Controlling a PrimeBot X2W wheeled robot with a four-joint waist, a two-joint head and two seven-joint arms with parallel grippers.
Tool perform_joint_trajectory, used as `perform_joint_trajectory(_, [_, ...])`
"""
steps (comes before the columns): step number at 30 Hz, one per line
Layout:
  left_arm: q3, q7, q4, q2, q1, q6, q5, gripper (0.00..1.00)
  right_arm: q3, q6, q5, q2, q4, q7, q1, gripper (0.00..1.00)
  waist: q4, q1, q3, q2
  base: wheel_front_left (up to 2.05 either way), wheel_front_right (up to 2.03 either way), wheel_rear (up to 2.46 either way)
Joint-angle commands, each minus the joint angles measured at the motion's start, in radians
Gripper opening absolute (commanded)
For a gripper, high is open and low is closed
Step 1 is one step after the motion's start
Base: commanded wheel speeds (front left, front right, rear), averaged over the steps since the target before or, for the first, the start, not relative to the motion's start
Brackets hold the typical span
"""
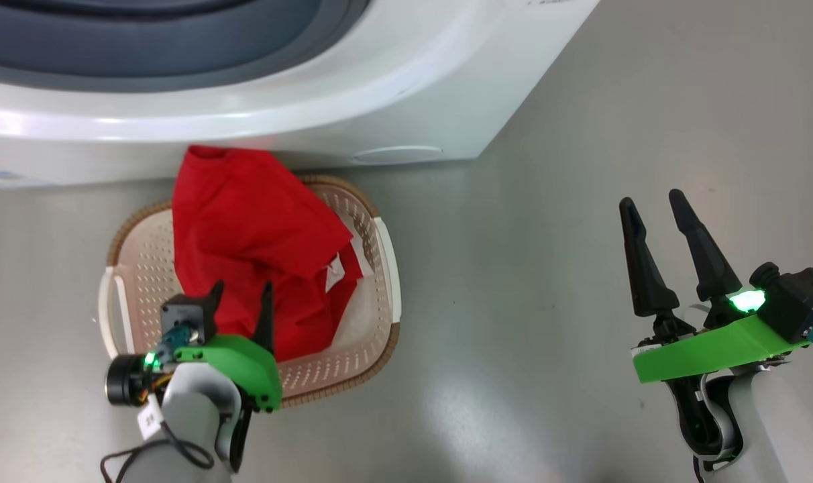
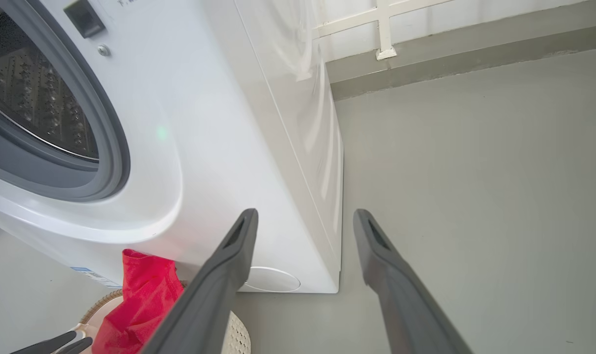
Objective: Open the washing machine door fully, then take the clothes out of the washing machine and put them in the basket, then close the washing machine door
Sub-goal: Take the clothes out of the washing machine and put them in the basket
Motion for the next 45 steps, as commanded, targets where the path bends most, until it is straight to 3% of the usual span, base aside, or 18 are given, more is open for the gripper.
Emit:
perform_joint_trajectory(1, [0.033, -0.005, -0.025, 0.024, 0.050, 0.009, -0.004, 1.00, 0.023, 0.006, 0.001, -0.011, -0.016, -0.006, 0.028, 1.00, 0.007, 0.0000, -0.038, 0.0000, 0.00, 0.00, 0.00])
perform_joint_trajectory(22, [0.137, -0.005, -0.337, 0.024, 0.257, -0.015, 0.053, 1.00, 0.044, 0.006, 0.003, -0.040, 0.025, -0.006, 0.140, 1.00, 0.038, 0.0000, -0.274, 0.0000, 0.00, 0.00, 0.00])
perform_joint_trajectory(45, [0.201, -0.005, -0.736, 0.024, 0.520, -0.035, 0.117, 1.00, 0.021, 0.006, 0.001, -0.067, 0.034, -0.006, 0.284, 1.00, 0.044, 0.0000, -0.437, 0.0000, 0.00, 0.00, 0.00])
